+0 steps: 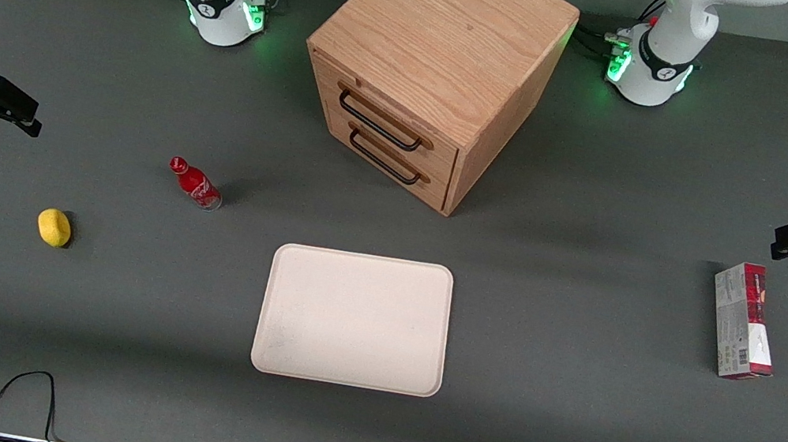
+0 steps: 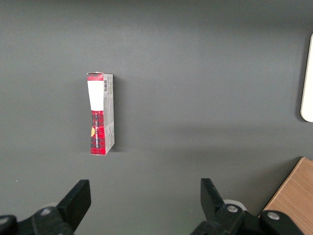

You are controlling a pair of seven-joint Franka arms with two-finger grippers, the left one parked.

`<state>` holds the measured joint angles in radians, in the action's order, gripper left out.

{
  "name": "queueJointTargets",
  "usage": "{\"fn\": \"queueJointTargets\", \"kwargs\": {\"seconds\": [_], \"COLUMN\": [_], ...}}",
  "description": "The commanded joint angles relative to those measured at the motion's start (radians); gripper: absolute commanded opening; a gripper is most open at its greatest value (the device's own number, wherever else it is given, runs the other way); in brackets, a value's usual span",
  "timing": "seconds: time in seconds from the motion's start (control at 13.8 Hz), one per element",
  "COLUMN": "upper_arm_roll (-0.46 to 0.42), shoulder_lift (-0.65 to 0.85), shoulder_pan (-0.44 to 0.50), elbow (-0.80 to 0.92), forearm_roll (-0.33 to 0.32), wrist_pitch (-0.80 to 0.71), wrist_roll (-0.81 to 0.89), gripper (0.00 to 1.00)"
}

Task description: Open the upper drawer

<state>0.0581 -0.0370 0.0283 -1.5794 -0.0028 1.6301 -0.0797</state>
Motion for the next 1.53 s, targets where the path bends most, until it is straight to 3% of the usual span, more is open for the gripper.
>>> {"fn": "queueJointTargets", "kwargs": {"seconds": [0.0, 0.65, 1.45], "upper_arm_roll": [-0.001, -0.024, -0.049], "shoulder_lift": [-0.004, -0.032, -0.136], "shoulder_pan": [-0.002, 0.025, 0.416], "elbow": [0.022, 0.082, 0.185], "forearm_roll": [-0.012, 0.001, 0.021], "wrist_pitch": [-0.021, -0.019, -0.019], "wrist_roll": [0.017, 0.017, -0.009], "gripper": [1.0, 1.0, 1.0]}}
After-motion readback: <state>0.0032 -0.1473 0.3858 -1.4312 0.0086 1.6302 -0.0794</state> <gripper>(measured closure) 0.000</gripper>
